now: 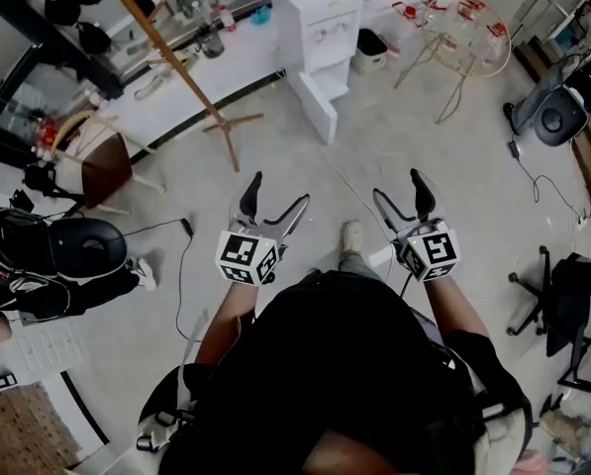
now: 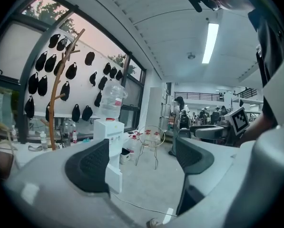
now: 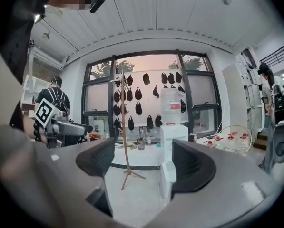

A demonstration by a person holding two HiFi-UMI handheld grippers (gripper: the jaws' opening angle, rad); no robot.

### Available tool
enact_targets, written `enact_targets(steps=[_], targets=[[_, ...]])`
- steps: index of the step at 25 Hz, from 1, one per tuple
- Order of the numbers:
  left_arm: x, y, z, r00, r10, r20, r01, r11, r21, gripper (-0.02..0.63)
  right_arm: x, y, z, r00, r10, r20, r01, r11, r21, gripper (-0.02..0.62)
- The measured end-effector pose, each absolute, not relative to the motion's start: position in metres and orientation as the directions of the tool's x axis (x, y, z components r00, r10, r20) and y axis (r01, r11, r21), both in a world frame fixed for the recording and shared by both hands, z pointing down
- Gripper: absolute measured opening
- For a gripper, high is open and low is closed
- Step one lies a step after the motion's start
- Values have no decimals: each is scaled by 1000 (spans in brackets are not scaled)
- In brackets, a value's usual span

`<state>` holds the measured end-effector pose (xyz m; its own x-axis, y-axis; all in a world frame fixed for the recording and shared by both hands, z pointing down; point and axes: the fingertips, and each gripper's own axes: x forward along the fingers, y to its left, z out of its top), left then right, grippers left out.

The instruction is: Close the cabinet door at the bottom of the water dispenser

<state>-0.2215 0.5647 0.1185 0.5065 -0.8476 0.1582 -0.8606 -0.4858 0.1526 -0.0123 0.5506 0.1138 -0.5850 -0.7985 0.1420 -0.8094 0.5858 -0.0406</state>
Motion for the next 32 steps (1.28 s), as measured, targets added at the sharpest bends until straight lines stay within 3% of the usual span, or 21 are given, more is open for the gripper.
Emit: enact_targets(steps=[11,23,32], targets=[[-193,471,115,460,-869,181,-888,-445,118,431,11,441,123,-635,-766,103,-773,631,-71,371],[-118,375,126,469,-859,205,-882,-444,154,431,104,359,128,-571,-818,71,-818,560,-134,348],[-97,331,136,498,-835,234,-867,-473,156,430,104,327,139,-578,-809,105,-815,565,-126,348]])
